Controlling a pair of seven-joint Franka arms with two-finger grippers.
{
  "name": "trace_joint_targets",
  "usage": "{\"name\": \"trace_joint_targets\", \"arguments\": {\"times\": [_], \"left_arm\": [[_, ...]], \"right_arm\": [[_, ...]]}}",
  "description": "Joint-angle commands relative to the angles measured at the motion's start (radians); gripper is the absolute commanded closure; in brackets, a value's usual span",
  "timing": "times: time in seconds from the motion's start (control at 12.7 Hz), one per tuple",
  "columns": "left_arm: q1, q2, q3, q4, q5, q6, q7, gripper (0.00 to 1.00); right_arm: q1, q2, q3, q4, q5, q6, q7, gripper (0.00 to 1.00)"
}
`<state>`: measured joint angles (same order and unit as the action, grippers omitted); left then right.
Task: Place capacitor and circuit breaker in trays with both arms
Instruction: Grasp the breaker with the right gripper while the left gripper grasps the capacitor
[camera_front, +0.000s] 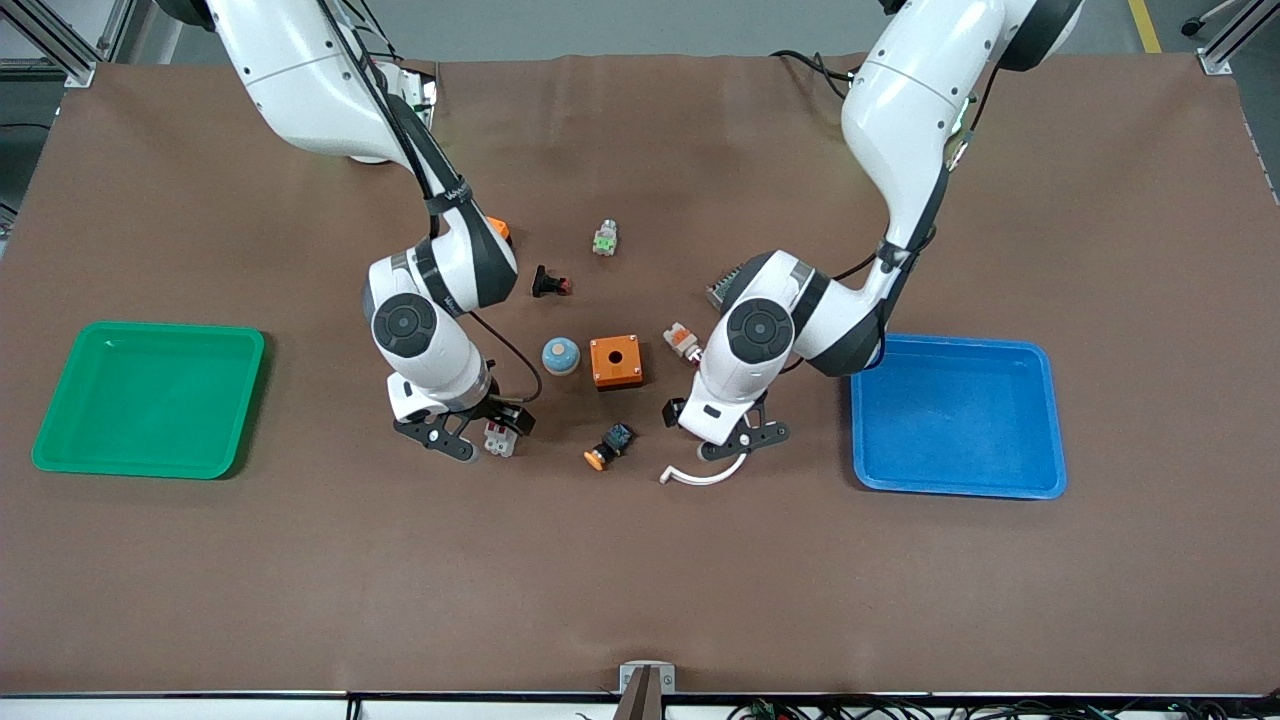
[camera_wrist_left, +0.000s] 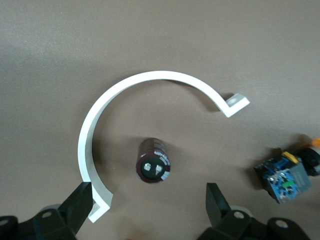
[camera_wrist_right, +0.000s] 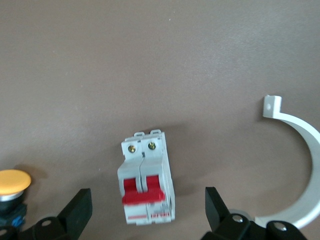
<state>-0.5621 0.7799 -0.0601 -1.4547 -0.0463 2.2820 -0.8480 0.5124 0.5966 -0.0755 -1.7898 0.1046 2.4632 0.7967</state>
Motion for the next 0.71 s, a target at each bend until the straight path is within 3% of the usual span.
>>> {"name": "trace_joint_targets", "arguments": {"times": [0.0, 0.16, 0.32, 0.47, 0.55, 0.63], "left_arm": [[-0.002, 0.059, 0.003, 0.05, -0.017, 0.031, -0.014, 0.0], [0.001, 0.076, 0.003, 0.068, -0.017, 0.039, -0.014, 0.0], [0.001, 0.087, 0.003, 0.079, -0.017, 0.04, -0.014, 0.03], [0.004, 0.091, 0.003, 0.079, -0.017, 0.04, -0.016, 0.3], [0.007, 0.091, 0.003, 0.079, -0.017, 0.04, -0.014, 0.41], [0.008, 0.093, 0.003, 0.077, -0.017, 0.04, -0.014, 0.48]], "right_arm": [[0.011, 0.04, -0.01, 0.024, 0.003, 0.037, 0.01, 0.0], [0.017, 0.051, -0.01, 0.024, 0.001, 0.049, 0.006, 0.14], [0.023, 0.057, -0.01, 0.024, -0.003, 0.049, 0.006, 0.44], [0.023, 0.057, -0.009, 0.024, -0.002, 0.048, 0.006, 0.84], [0.02, 0.054, -0.009, 0.026, -0.002, 0.04, 0.006, 0.97], [0.008, 0.049, -0.01, 0.036, -0.002, 0.031, -0.01, 1.0]]}}
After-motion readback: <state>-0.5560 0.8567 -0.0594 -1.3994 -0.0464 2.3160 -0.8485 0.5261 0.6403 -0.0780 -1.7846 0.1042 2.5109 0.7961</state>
